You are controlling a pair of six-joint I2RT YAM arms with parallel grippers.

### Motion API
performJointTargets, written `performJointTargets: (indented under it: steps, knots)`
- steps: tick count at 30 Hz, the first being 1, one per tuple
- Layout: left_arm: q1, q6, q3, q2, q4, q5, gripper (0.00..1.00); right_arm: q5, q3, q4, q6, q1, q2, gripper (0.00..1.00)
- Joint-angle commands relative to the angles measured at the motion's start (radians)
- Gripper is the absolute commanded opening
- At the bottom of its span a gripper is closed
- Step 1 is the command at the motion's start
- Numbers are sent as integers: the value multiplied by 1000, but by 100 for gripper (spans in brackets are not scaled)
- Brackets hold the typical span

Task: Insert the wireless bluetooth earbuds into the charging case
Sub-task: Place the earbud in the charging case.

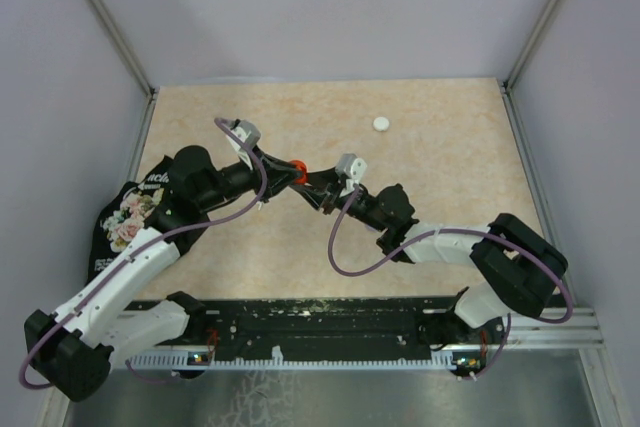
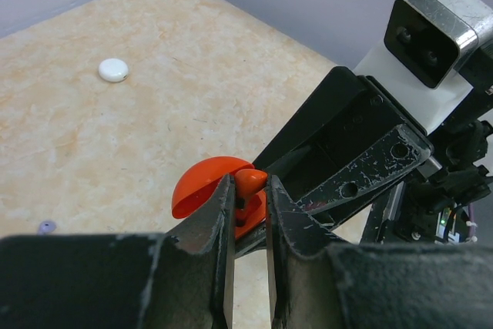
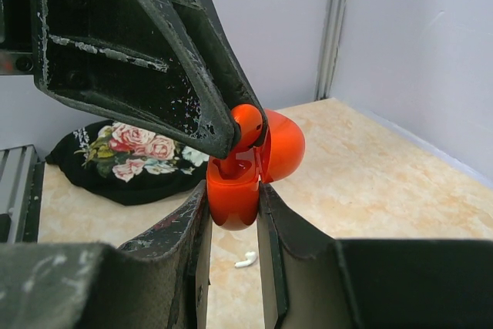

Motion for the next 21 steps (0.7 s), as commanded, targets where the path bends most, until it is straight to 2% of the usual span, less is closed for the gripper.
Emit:
performJointTargets:
  steps: [1, 13, 18, 21]
  knots:
    - [-9, 31, 5, -9, -44, 22, 14, -6, 48, 133, 12, 7, -8, 0]
    - [-9, 93, 31, 1, -109, 62, 15, -18, 42, 128, 5, 6, -18, 0]
    - [-9, 93, 39, -1, -113, 63, 25, -24, 40, 124, 0, 6, -21, 0]
    - [-9, 82, 49, -4, -113, 60, 35, -24, 37, 127, 1, 6, -20, 0]
